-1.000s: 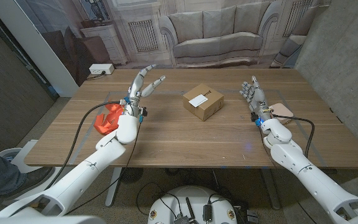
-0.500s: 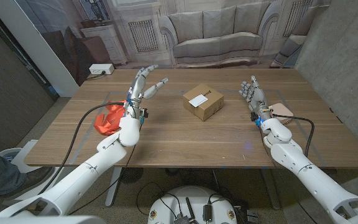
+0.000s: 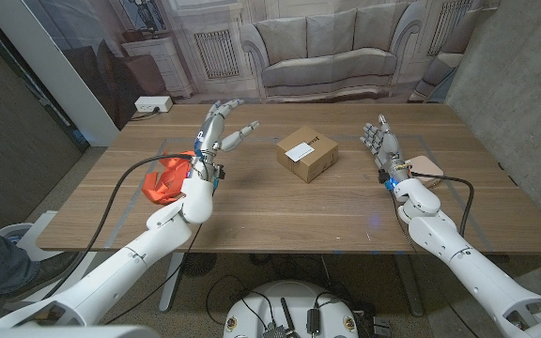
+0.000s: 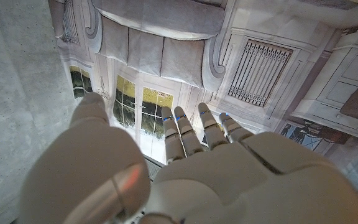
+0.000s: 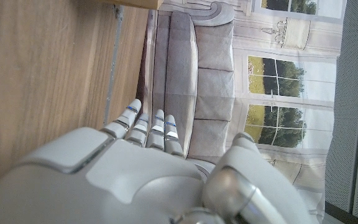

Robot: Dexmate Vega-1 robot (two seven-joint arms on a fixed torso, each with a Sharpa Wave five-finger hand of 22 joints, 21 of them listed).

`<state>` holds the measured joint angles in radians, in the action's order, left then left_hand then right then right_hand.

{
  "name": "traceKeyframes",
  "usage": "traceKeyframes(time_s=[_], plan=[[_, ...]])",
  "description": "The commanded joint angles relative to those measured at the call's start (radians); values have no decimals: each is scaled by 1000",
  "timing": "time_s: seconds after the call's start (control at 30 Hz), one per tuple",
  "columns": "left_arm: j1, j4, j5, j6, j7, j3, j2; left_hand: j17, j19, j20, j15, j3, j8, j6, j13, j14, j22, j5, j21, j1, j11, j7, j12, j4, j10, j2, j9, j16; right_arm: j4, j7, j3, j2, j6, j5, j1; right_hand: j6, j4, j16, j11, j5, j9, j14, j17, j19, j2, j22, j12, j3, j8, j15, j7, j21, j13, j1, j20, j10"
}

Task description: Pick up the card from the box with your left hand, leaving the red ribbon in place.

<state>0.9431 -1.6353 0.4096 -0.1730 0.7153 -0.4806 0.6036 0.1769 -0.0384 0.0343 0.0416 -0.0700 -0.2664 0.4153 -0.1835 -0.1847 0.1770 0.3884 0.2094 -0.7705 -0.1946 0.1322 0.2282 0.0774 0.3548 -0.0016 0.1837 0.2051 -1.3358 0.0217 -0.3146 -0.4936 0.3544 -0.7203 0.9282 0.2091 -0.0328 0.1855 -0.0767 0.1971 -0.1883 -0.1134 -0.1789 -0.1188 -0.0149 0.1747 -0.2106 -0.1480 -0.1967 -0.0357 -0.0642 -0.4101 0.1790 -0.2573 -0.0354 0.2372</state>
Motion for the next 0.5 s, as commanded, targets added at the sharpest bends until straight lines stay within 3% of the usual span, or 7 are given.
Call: traceKeyframes(time_s=[0.03, 0.37, 0.5], plan=[[2, -52, 60, 66, -12, -22, 27, 2, -5, 34, 98, 1, 6, -4, -4, -2, 3, 5, -3, -9, -5, 4, -2, 6, 3, 1, 3, -5, 0, 5, 5, 0, 3, -6, 0, 4, 3, 5, -1, 8, -2, -10, -4, -7, 0, 2, -2, 3, 0, -3, -2, 3, 6, -4, -10, 2], [-4, -72, 90, 92, -27, -38, 43, 2, -7, 35, 100, 3, 4, 10, -4, -5, 3, 7, -4, -14, -7, 10, -3, 8, 12, -1, 3, -6, 3, 3, 3, 2, -4, -7, -7, 5, 4, 5, -1, 8, -2, -10, -5, -9, -1, 2, -2, 4, 0, -1, -2, 7, 6, -4, -10, 2], [-11, -46, 120, 75, 22, -52, 32, 2, -3, 34, 105, 4, -1, 36, -4, -13, 3, 10, -4, -21, -5, 18, -1, 11, 32, -2, 3, -5, -6, -3, 5, -2, -8, -4, -5, 5, 4, 5, 0, 8, -2, -10, -5, -9, -2, 2, -2, 4, 0, -2, -2, 9, 6, -4, -9, 3]])
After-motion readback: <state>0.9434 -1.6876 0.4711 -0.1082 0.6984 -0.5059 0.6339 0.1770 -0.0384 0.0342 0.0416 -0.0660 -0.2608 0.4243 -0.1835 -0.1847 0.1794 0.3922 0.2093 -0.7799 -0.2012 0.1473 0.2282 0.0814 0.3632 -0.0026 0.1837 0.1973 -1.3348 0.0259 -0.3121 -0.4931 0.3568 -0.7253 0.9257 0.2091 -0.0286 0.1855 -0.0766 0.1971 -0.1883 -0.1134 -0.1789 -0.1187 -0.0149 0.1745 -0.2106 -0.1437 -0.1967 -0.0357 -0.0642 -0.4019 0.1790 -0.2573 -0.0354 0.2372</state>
